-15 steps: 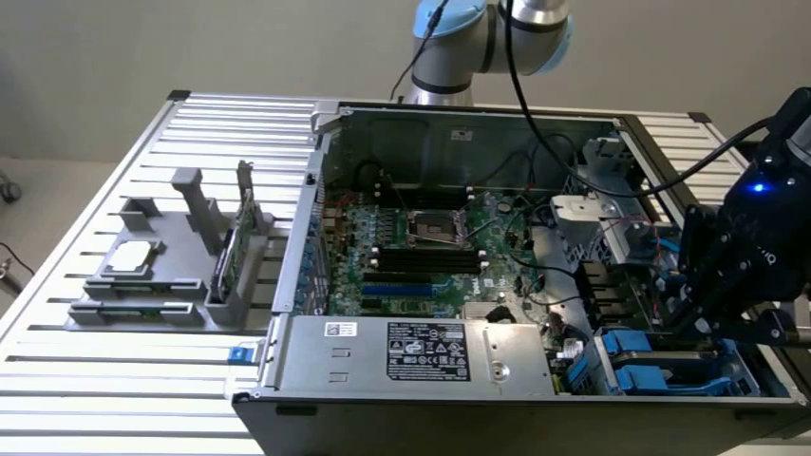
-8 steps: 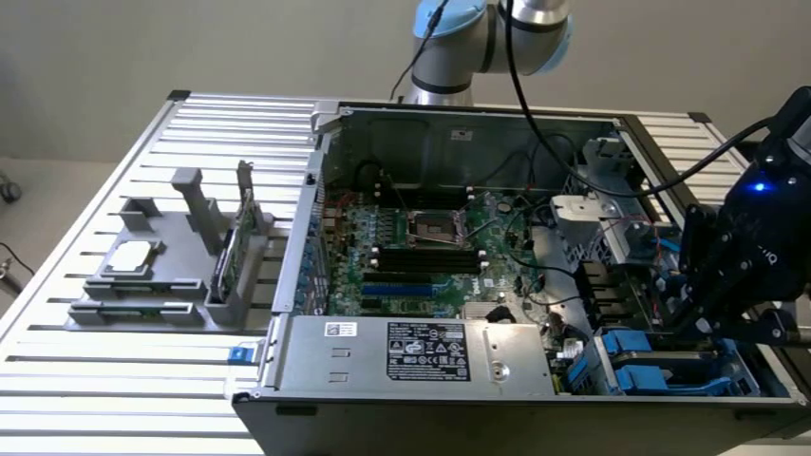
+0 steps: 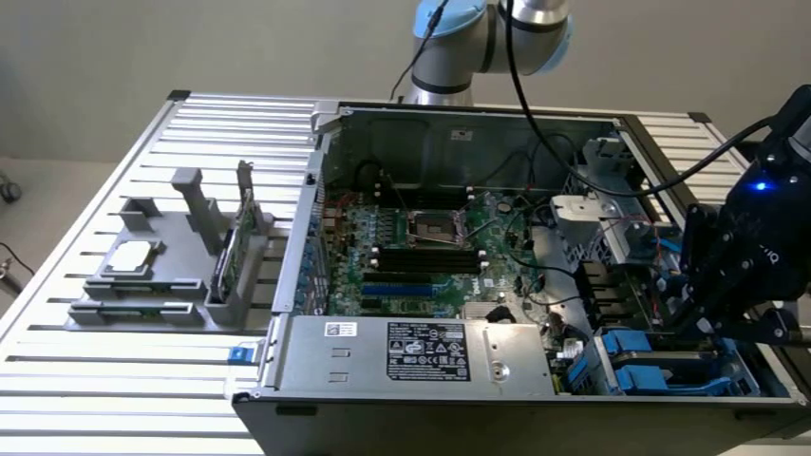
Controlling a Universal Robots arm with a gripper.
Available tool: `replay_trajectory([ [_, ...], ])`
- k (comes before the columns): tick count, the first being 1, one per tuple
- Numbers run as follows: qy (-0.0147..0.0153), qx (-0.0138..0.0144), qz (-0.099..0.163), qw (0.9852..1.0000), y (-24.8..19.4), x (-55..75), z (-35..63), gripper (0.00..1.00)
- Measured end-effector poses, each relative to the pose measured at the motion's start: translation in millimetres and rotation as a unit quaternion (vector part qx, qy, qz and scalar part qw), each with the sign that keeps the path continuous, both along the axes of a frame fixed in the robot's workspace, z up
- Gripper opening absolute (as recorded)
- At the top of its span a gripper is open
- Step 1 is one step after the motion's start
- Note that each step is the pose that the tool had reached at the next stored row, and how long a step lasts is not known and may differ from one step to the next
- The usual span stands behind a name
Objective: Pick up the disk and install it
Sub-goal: 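Insert the first disk wire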
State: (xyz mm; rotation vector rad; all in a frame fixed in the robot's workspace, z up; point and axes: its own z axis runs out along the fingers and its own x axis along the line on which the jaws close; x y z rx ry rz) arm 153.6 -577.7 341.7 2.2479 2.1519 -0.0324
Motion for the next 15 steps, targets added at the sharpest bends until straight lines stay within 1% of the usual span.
replay_trajectory([
  [4,0.0,-0.0013,0.0,1.0,0.0,0.4,0.0,0.16],
  [15,0.0,-0.0015,0.0,1.0,0.0,0.4,-2.3,0.16],
])
